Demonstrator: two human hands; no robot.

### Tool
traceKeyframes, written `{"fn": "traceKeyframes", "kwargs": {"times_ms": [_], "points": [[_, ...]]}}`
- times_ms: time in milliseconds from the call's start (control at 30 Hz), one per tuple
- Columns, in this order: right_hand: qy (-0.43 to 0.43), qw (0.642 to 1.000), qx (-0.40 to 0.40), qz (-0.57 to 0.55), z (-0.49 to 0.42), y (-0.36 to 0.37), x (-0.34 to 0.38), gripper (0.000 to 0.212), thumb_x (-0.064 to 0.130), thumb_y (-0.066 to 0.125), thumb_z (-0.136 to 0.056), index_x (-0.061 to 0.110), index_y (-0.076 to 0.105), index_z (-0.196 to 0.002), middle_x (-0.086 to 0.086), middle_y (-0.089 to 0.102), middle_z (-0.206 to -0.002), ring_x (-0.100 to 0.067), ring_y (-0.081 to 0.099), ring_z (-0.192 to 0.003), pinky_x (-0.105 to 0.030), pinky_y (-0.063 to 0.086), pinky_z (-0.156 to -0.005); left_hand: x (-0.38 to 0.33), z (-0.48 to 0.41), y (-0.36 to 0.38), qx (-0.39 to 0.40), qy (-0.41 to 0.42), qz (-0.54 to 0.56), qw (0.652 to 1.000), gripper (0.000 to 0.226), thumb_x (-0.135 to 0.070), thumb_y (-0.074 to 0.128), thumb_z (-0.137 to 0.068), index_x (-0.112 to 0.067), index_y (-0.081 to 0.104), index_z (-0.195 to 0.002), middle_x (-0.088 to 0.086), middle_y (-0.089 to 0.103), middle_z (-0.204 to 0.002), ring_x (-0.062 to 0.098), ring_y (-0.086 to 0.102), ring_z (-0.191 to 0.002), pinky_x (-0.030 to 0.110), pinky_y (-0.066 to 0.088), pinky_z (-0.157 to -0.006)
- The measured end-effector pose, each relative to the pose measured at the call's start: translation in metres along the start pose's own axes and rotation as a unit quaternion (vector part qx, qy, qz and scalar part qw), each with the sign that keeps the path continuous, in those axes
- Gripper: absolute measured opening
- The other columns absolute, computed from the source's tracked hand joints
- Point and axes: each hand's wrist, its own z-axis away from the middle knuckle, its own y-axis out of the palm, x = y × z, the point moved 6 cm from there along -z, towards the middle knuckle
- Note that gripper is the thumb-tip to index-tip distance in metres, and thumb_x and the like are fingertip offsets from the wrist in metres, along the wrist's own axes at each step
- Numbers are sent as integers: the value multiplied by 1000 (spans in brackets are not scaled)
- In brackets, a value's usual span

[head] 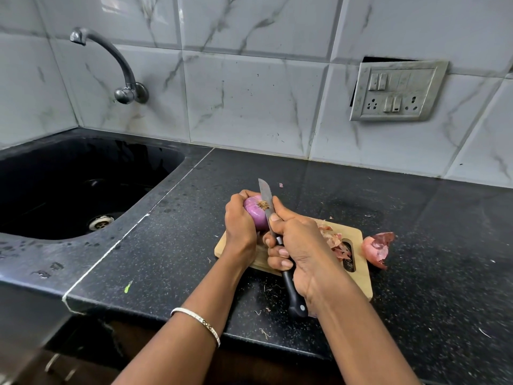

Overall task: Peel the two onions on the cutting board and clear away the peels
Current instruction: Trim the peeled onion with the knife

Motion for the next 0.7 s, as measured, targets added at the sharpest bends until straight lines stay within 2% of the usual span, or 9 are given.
{"fn": "traceKeyframes", "kwargs": {"times_ms": [133, 200, 267, 300, 400, 467, 600, 700], "points": [[-2, 999, -6, -32, 0, 3, -2, 49, 4, 42, -105, 31, 53, -144, -5, 43, -55, -6, 26, -37, -15, 21, -30, -5, 1, -3, -17, 35, -71, 997, 41, -41, 36, -80, -28, 67, -56, 14, 63, -86, 29, 54, -83, 50, 47, -79], [-1, 999, -15, -49, -1, 3, -5, 45, 6, 44, -106, 29, 56, -142, -4, 44, -54, -6, 26, -36, -15, 21, -30, -11, 5, -1, -7, 66, -91, 994, 39, -40, 34, -80, -25, 67, -63, 8, 66, -82, 20, 59, -80, 41, 48, -80], [7, 998, -18, -59, -2, 3, -7, 39, 10, 46, -106, 24, 57, -141, -4, 45, -55, -6, 27, -36, -15, 21, -31, -16, 10, 2, 2, 94, -95, 991, 39, -37, 32, -79, -17, 64, -70, 2, 66, -77, 10, 57, -71, 26, 46, -71], [12, 998, -13, -59, -3, 3, -6, 39, 11, 47, -106, 22, 57, -141, -4, 45, -56, -6, 27, -36, -15, 21, -31, -16, 10, 2, 0, 95, -96, 991, 39, -36, 32, -80, -15, 64, -70, 2, 65, -75, 9, 56, -69, 24, 45, -68], [10, 1000, 11, -22, -3, -1, -2, 43, 8, 46, -106, 30, 55, -142, -4, 43, -55, -5, 26, -36, -14, 20, -31, -10, 6, 0, -13, 37, -42, 998, 40, -36, 37, -83, -21, 64, -58, 6, 61, -69, 22, 51, -64, 38, 42, -62], [1, 1000, 27, 9, -2, -5, 1, 45, 9, 47, -106, 34, 54, -142, -4, 43, -55, -5, 26, -36, -14, 19, -31, -4, 4, -1, -24, -12, 1, 1000, 49, -28, 37, -94, -21, 63, -53, 2, 58, -59, 21, 47, -55, 34, 38, -55], [-32, 996, 40, 73, -2, -12, 2, 43, 14, 50, -106, 38, 55, -141, -3, 45, -53, -5, 26, -36, -13, 20, -33, -2, 9, 1, -30, -112, 50, 992, 32, -24, 38, -101, -18, 56, -75, -2, 58, -50, 14, 51, -41, 21, 36, -45], [-57, 988, 48, 133, -1, -16, 6, 41, 18, 51, -106, 42, 56, -139, -2, 45, -53, -6, 26, -38, -14, 21, -35, -2, 8, 0, -17, -136, 42, 990, 30, -26, 39, -101, -15, 58, -81, 3, 61, -55, 16, 53, -41, 18, 39, -41]]}}
